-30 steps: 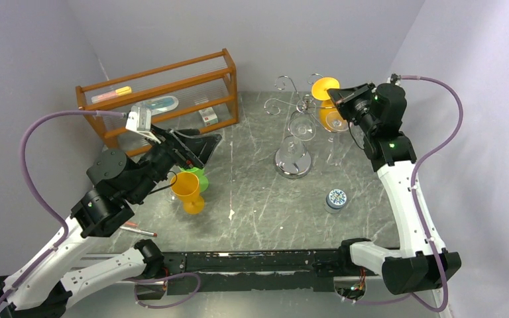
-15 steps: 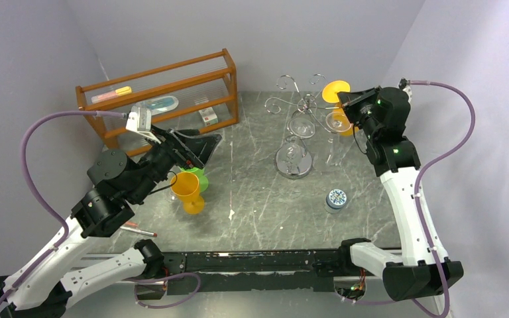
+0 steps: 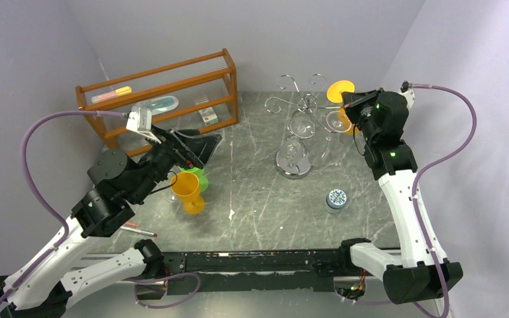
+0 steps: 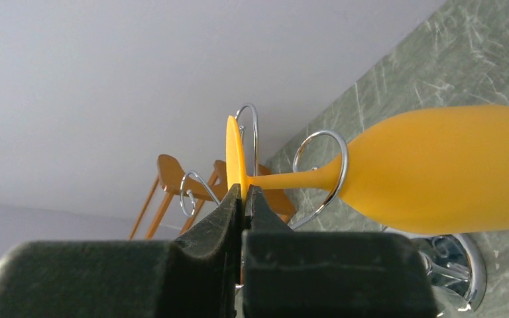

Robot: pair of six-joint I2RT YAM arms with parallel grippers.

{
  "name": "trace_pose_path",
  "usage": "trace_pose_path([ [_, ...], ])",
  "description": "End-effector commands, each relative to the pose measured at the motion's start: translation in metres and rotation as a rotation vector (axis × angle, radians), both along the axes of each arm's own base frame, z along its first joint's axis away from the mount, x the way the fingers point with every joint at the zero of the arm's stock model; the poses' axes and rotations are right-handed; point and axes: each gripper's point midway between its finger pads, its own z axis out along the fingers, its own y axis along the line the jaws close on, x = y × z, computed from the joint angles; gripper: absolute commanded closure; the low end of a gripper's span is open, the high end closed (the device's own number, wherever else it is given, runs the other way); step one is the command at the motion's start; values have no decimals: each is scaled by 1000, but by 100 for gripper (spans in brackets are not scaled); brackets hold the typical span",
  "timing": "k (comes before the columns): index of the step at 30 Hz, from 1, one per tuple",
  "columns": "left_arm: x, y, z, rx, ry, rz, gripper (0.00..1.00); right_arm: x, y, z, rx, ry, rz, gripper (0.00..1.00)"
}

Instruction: Place the wine glass upside down on the wine glass rack

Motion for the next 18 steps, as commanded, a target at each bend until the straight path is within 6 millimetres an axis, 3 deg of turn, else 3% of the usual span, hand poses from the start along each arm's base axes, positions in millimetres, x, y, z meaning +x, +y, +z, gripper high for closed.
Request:
trace_pose_path([
  [1, 1, 1, -7, 23, 10, 11, 5, 4, -15, 23, -14, -90, -70, 100],
  [18, 1, 3, -9, 28, 13, 15, 5, 11, -28, 17, 1, -98, -118, 96],
])
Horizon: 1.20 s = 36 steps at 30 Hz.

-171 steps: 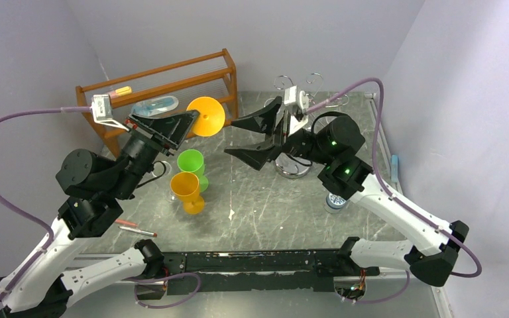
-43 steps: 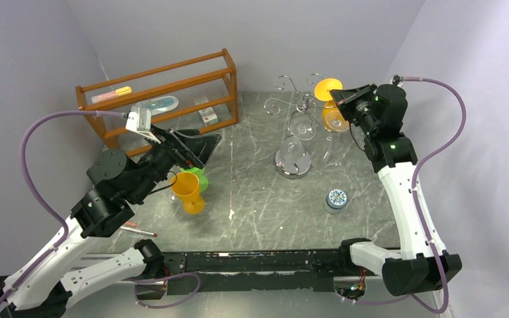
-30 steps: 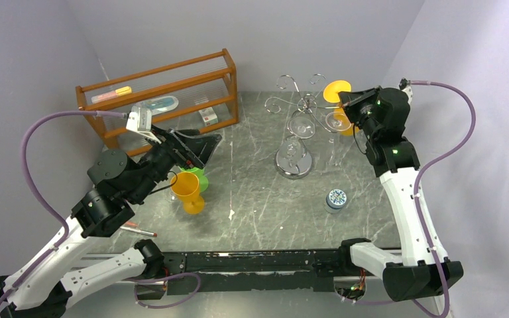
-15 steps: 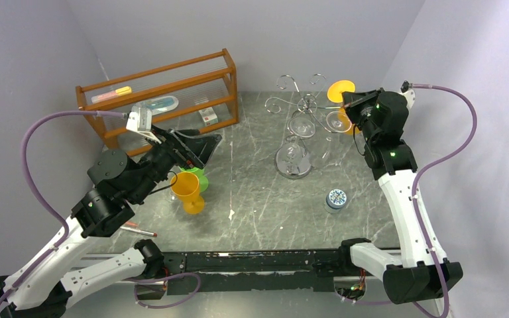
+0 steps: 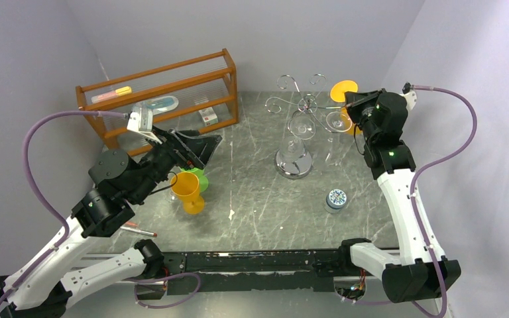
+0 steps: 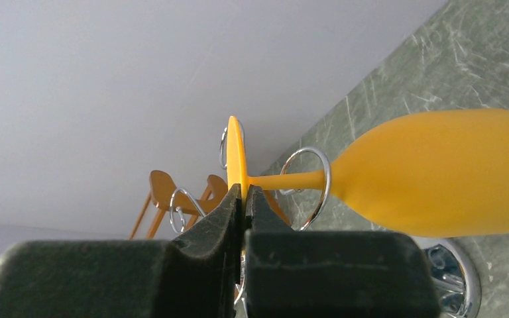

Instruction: Place the wine glass upside down on the wine glass rack

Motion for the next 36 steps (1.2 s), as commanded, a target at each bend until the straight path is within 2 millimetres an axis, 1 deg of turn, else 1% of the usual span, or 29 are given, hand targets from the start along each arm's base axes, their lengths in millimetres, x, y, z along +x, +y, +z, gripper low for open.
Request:
trace_pose_path([
  [1, 1, 2, -6, 20, 7, 12, 5, 6, -16, 22, 13, -94, -66, 96],
  [8, 0, 2, -7, 19, 8, 11, 5, 16, -13, 16, 34, -76, -46, 93],
  [14, 0, 4, -7, 20, 8, 15, 5, 21, -11, 12, 26, -48, -17, 84],
  [16, 1, 4, -7, 20, 12, 20, 4, 22, -10, 12, 19, -41, -9, 82],
  [19, 5, 8, -13, 26, 33, 52, 4, 21, -13, 12, 2, -28, -17, 79],
  [22, 7, 11, -15, 24, 40, 74, 3, 19, -14, 13, -18, -20, -22, 73],
  [24, 6, 12, -16, 20, 39, 74, 3, 18, -15, 16, -31, -17, -24, 67],
  [26, 6, 12, -16, 20, 37, 71, 3, 17, -15, 15, -44, -6, -20, 61],
  [28, 6, 11, -16, 22, 37, 70, 3, 17, -15, 14, -61, 8, -11, 57],
  [36, 6, 11, -20, 31, 40, 67, 3, 22, -11, -2, -101, 66, 24, 56],
])
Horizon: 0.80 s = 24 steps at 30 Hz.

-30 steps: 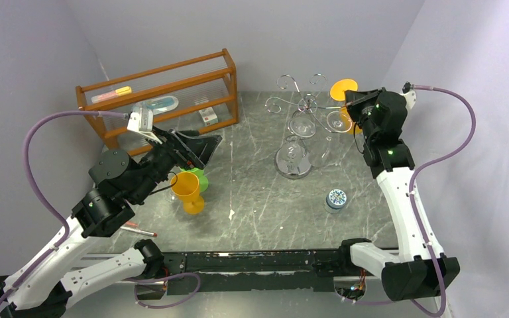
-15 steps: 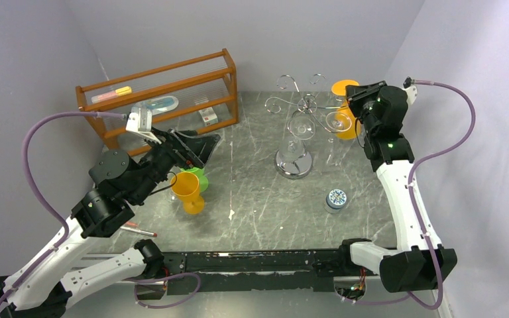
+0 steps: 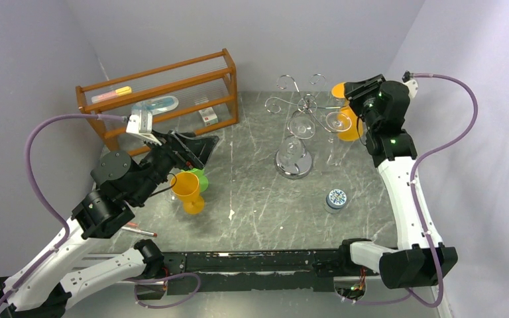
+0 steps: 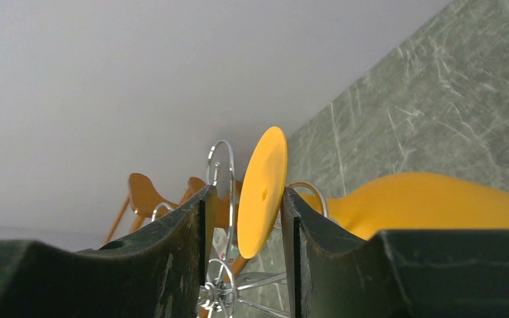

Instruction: Place the wine glass upside down on the wine glass rack

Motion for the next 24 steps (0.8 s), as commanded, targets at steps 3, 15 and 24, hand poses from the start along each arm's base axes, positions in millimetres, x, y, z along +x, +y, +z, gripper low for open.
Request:
trace_pose_path([
  [3, 0, 2, -8, 17, 14, 11, 4, 5, -2, -11, -47, 53, 18, 56],
  [15, 2, 5, -14, 42, 24, 31, 3, -6, -22, 4, -236, 29, -33, 47],
  [24, 17, 21, -65, 239, 121, 146, 3, -35, -31, 40, -330, -81, -65, 45],
])
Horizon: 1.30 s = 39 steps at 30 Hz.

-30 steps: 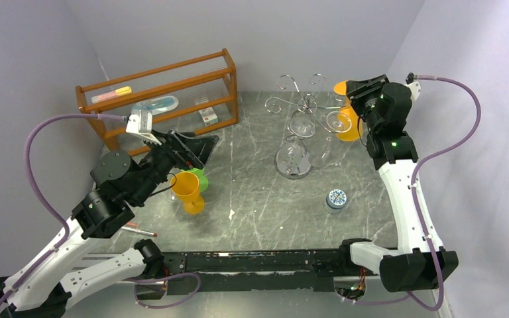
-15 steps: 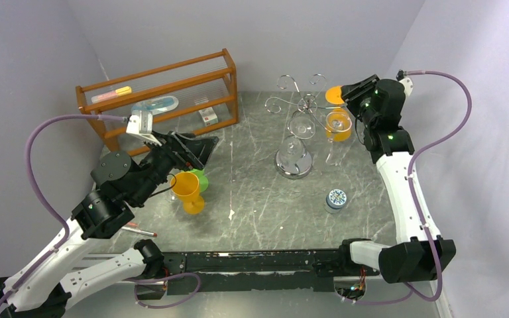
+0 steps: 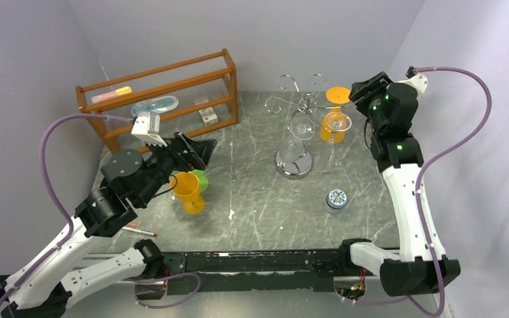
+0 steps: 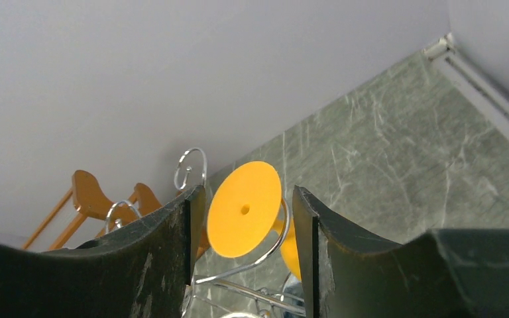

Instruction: Place the wine glass upside down on the wine glass rack

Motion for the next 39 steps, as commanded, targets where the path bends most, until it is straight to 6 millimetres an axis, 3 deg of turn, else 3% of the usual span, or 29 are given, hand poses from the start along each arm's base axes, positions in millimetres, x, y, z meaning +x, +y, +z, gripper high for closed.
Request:
trace_pose_path([
  [1, 10, 14, -52, 199, 98, 87, 3, -27, -10, 42, -93, -124, -15, 45],
  [5, 16, 14, -97, 370, 196, 101, 3, -39, -6, 55, -124, -143, 21, 45],
  [10, 29, 3, -143, 528, 315, 105, 30, -41, 18, 51, -119, -116, 159, 48],
  [13, 45, 8, -150, 630, 361, 173, 29, -43, 33, 49, -111, -121, 243, 50],
  [17, 67, 10, -157, 696, 407, 196, 34, -50, 34, 51, -105, -129, 246, 51],
  [23, 77, 20, -188, 779, 487, 221, 25, -61, 30, 58, -109, -165, 227, 50],
  [27, 79, 24, -202, 785, 515, 222, 26, -60, 36, 60, -97, -180, 255, 51],
  [34, 83, 31, -237, 770, 603, 185, 50, -64, 42, 64, -80, -194, 289, 51],
  [39, 89, 32, -241, 728, 639, 143, 63, -72, 51, 71, -63, -223, 333, 50],
])
